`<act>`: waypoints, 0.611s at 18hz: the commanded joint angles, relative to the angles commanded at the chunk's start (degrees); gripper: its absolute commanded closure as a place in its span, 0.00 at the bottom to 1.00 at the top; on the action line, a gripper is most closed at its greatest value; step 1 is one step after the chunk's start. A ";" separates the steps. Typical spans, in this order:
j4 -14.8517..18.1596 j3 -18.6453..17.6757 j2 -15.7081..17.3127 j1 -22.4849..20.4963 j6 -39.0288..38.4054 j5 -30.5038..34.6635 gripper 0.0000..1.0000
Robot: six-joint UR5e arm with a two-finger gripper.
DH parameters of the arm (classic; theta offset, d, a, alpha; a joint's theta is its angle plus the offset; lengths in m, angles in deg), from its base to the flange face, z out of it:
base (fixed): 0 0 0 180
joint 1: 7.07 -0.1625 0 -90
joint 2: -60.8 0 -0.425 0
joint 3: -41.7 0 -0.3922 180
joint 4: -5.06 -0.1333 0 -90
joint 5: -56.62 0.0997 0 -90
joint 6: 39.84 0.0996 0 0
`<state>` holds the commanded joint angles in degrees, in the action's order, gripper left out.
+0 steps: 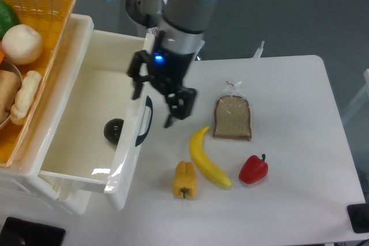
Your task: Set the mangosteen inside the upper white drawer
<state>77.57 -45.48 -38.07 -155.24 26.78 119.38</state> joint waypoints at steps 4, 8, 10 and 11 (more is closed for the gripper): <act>-0.09 -0.18 -4.74 -5.19 0.44 0.18 0.00; -0.88 -0.27 -8.87 -5.99 2.90 3.76 0.00; -4.98 -0.09 -11.59 -6.17 3.43 9.90 0.00; -6.58 0.00 -12.91 -6.34 3.52 13.50 0.00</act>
<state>70.99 -45.49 -50.98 -161.58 30.30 132.88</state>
